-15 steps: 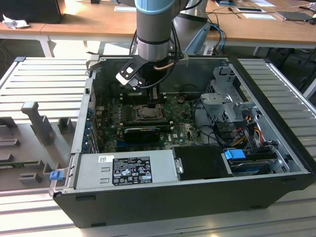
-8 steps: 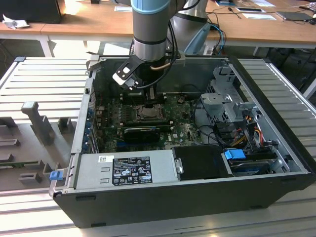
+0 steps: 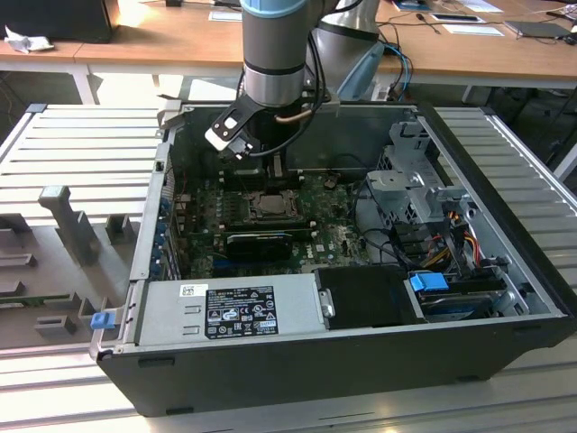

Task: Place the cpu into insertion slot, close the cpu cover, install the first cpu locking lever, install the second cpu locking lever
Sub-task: 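Install the first cpu locking lever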

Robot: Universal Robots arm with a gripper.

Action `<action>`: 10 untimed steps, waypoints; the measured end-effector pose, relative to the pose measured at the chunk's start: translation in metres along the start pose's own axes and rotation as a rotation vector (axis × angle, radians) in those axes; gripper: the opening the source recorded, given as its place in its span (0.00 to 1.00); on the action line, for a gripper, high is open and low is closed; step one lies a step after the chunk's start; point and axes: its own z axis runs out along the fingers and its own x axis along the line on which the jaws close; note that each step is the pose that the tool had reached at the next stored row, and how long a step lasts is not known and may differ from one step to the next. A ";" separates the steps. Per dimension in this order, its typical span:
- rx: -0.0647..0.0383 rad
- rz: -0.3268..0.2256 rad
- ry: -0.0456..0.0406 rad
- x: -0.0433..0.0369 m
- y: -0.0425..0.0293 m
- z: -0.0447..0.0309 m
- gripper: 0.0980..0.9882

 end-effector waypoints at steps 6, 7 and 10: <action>0.000 0.000 -0.0001 0.0005 0.0004 -0.0140 0.01; 0.000 0.000 -0.0001 0.0007 0.0006 -0.0180 0.01; 0.000 0.000 -0.0001 0.0009 0.0008 -0.0251 0.01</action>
